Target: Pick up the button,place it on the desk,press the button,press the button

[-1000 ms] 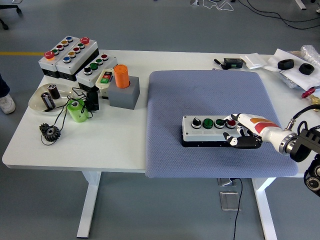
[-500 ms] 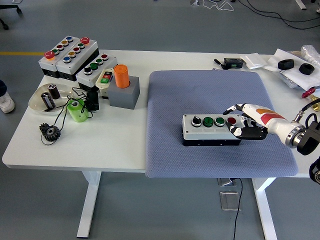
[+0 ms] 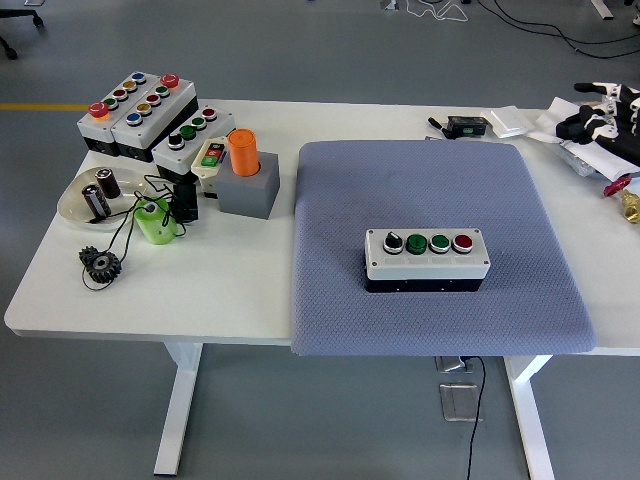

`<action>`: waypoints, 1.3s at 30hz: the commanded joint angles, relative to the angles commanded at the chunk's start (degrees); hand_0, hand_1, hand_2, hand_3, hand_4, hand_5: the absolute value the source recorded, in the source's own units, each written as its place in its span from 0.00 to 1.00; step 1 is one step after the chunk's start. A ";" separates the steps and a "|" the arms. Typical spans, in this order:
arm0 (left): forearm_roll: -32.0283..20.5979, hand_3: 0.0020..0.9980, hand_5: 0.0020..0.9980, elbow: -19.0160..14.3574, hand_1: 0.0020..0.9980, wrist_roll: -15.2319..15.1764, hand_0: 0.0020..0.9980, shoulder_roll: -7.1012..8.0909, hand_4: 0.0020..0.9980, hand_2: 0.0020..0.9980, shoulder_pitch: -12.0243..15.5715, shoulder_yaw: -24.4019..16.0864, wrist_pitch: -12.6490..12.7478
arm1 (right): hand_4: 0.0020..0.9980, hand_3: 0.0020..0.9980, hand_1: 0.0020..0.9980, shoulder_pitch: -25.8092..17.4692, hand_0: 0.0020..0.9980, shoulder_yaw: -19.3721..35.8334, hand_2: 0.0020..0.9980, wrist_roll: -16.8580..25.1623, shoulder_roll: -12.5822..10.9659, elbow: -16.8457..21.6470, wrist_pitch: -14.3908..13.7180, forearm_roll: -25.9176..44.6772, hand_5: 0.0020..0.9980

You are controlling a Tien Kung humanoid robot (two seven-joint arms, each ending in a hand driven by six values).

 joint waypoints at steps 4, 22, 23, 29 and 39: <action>0.50 0.50 1.00 0.00 0.70 0.18 0.64 -0.09 0.32 0.70 0.11 -0.45 0.03 | 0.59 0.85 0.80 -0.41 0.85 2.15 0.88 1.21 -0.16 -3.89 -1.00 9.68 0.56; 0.96 0.51 1.00 0.00 0.70 0.52 0.64 -0.42 0.32 0.71 -0.11 -0.31 0.03 | 0.60 0.84 0.82 -2.65 0.87 4.98 0.87 1.99 0.65 -6.72 -0.45 46.31 0.63; 0.51 0.51 1.00 0.00 0.70 0.38 0.64 -0.46 0.32 0.71 -0.06 -0.24 0.07 | 0.60 0.84 0.82 -2.80 0.87 5.06 0.87 1.82 0.49 -6.42 -0.20 46.24 0.63; 1.81 0.51 1.00 0.00 0.70 0.80 0.64 -0.50 0.32 0.71 -0.12 -0.81 0.02 | 0.60 0.83 0.82 -2.69 0.87 5.27 0.86 1.59 0.71 -6.58 -0.04 47.04 0.64; 1.13 0.51 1.00 0.00 0.70 0.46 0.64 -0.48 0.31 0.71 -0.21 -0.69 0.04 | 0.59 0.83 0.81 -2.61 0.87 5.42 0.86 1.58 0.70 -6.54 -0.06 49.02 0.67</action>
